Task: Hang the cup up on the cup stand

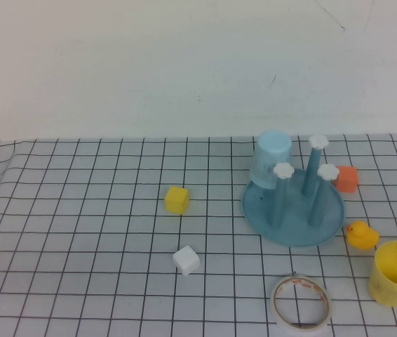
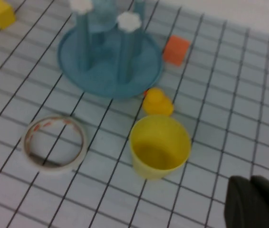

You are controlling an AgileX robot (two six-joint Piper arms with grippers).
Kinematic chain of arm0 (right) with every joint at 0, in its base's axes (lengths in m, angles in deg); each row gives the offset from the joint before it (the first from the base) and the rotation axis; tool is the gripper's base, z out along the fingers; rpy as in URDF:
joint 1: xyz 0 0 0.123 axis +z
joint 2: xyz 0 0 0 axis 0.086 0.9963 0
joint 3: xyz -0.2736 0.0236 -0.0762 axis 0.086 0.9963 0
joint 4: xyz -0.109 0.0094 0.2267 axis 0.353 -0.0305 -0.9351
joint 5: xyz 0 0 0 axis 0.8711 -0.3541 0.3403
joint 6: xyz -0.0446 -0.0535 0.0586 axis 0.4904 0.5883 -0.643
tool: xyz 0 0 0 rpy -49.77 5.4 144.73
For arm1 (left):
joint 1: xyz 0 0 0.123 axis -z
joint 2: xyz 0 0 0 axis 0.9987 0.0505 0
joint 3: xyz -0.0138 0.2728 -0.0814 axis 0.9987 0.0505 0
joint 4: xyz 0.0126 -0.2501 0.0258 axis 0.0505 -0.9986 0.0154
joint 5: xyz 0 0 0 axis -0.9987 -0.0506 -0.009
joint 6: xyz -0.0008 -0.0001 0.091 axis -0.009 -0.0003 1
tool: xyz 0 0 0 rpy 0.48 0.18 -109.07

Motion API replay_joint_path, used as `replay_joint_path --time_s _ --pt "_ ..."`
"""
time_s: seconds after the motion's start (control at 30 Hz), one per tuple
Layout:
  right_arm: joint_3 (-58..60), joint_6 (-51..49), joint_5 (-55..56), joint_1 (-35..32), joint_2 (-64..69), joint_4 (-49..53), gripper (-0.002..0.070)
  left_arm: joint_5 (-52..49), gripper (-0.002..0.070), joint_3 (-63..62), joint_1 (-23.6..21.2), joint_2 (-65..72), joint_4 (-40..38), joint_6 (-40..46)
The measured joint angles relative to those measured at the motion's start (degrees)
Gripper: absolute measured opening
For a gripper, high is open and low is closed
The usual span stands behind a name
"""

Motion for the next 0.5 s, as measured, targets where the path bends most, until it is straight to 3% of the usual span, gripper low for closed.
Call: replay_joint_path --time_s 0.3,0.5 --pt "-5.06 8.69 -1.21 0.00 26.32 -2.73 0.0024 -1.93 -0.0001 3.48 0.00 -0.02 -5.05 1.55" --pt "-12.78 8.48 -0.60 0.10 44.76 -2.73 0.0274 -2.20 -0.0001 5.97 0.00 -0.02 -5.05 4.64"
